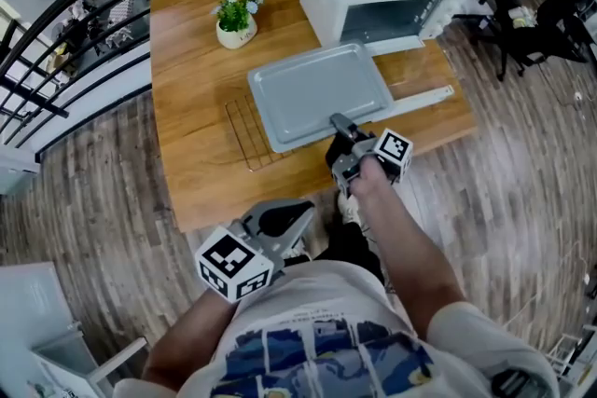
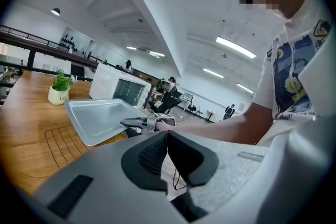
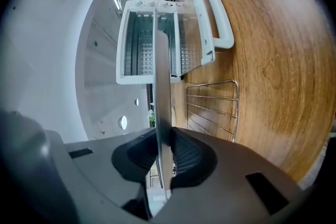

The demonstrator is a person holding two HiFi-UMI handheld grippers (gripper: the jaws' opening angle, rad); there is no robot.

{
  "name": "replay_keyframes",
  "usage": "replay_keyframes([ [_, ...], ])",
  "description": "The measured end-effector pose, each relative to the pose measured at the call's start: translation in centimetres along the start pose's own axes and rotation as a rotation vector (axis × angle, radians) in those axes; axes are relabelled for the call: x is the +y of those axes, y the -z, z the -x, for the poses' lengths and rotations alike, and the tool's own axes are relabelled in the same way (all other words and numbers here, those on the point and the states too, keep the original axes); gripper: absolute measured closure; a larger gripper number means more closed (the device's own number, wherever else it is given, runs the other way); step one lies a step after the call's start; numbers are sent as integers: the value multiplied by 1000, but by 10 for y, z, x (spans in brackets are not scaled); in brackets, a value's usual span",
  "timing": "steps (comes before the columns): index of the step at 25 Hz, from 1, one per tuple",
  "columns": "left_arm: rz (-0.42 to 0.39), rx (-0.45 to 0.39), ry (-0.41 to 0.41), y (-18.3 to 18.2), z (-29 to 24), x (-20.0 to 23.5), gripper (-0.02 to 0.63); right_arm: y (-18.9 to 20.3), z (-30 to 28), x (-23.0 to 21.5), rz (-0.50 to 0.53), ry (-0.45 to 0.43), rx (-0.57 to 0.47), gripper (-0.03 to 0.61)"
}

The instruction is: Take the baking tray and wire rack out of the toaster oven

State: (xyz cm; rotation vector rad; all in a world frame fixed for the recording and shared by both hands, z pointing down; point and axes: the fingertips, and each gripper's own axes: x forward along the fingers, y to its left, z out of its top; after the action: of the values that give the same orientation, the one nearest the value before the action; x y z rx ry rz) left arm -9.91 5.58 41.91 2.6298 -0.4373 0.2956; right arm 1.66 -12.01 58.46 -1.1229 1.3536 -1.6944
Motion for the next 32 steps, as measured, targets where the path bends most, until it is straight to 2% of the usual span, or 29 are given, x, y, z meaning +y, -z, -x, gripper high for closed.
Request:
replay_keyframes([
  [16, -5, 7, -26, 8, 27, 15, 609, 53, -34, -17, -9, 26, 38, 522],
  [32, 4, 23, -45, 19, 39, 15, 609, 87, -46, -40, -28, 60, 59, 522],
])
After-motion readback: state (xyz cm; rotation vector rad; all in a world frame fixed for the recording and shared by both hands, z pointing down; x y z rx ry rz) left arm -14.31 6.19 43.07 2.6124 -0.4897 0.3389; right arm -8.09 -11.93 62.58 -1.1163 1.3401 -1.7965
